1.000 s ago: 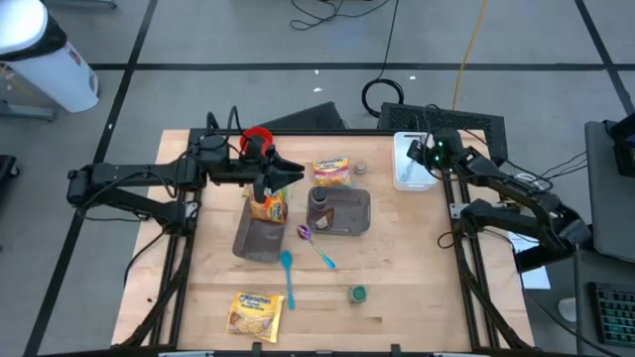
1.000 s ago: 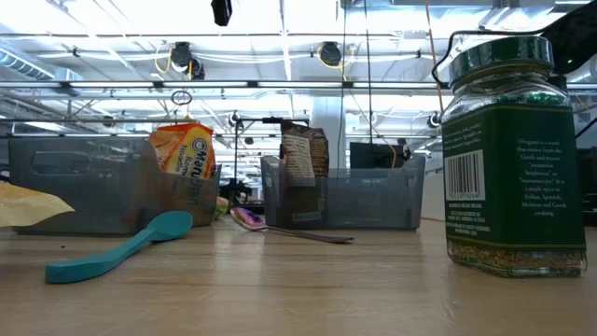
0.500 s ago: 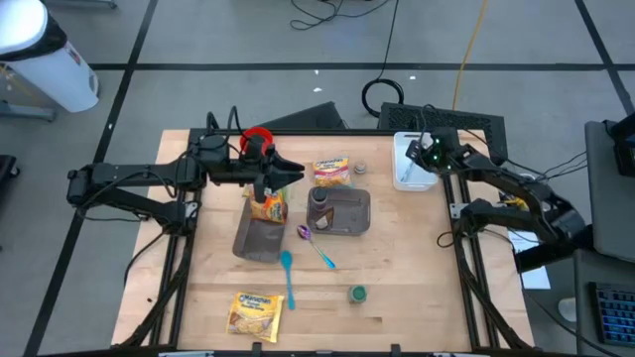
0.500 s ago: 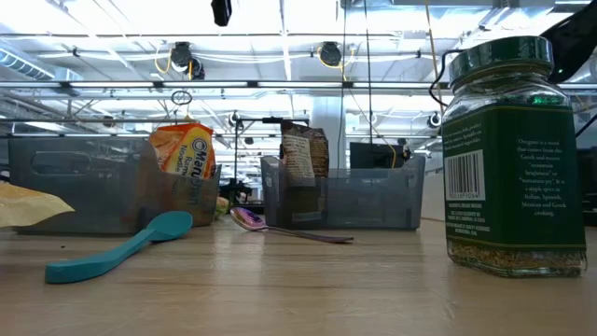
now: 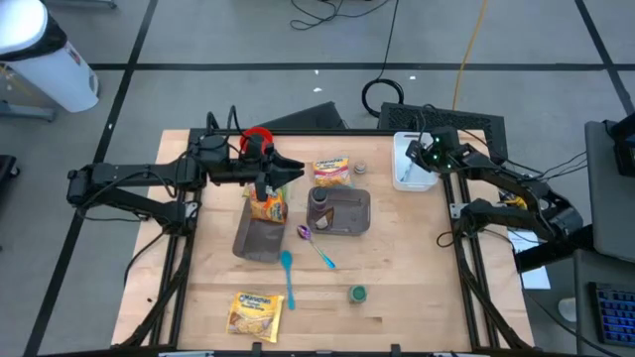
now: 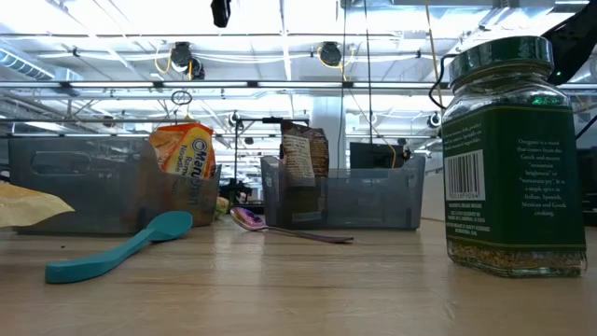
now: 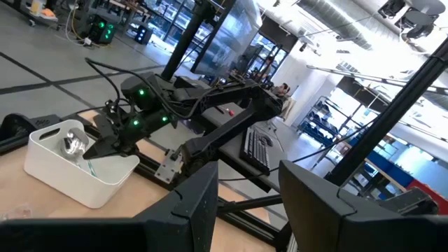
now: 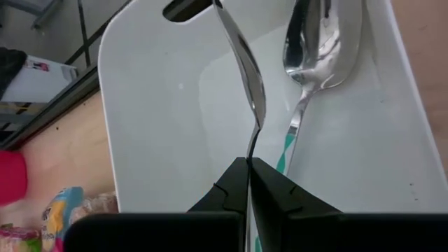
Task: Pick & Place Food Item
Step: Put the blue patterned spoon into the white bin, then put the yellow noodle pack into the left black bin
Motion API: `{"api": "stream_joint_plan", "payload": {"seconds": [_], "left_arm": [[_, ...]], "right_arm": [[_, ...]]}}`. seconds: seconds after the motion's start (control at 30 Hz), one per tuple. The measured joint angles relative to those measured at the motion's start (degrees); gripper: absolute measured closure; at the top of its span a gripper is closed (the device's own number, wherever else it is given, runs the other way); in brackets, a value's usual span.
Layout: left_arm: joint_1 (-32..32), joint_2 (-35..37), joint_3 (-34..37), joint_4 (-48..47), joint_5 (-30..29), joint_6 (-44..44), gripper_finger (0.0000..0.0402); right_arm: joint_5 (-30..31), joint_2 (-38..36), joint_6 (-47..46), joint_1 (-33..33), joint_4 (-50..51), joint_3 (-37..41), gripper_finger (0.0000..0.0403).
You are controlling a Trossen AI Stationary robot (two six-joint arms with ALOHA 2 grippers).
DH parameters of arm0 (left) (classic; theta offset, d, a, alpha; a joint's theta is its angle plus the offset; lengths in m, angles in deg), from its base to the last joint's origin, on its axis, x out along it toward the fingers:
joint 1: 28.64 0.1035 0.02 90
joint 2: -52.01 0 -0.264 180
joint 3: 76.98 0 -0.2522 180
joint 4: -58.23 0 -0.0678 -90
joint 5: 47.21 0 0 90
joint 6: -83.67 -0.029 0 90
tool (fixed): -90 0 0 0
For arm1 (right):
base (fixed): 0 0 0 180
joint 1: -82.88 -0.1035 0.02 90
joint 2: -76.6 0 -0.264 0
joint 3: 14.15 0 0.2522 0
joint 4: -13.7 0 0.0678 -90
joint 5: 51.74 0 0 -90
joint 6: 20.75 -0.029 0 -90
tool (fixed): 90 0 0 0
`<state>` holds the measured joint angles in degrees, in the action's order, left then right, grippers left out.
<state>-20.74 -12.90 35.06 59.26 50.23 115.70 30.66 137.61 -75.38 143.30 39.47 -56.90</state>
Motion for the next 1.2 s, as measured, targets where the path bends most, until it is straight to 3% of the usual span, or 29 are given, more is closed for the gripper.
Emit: {"api": "stream_joint_plan", "payload": {"seconds": [0.27, 0.67, 1.2], "left_arm": [[0.0, 0.0, 0.0, 0.0, 0.0, 0.0, 0.0245], [0.0, 0.0, 0.0, 0.0, -0.1, -0.4, 0.0245], [0.0, 0.0, 0.0, 0.4, -0.1, -3.0, 0.0245]], "right_arm": [[0.2, 0.0, 0.5, 0.0, -1.1, 0.0, 0.0397], [1.4, 0.0, 0.0, 0.0, -1.1, 0.0, 0.0324], [-0.1, -5.1, 0.9, -3.5, -7.6, -0.1, 0.0326]]}}
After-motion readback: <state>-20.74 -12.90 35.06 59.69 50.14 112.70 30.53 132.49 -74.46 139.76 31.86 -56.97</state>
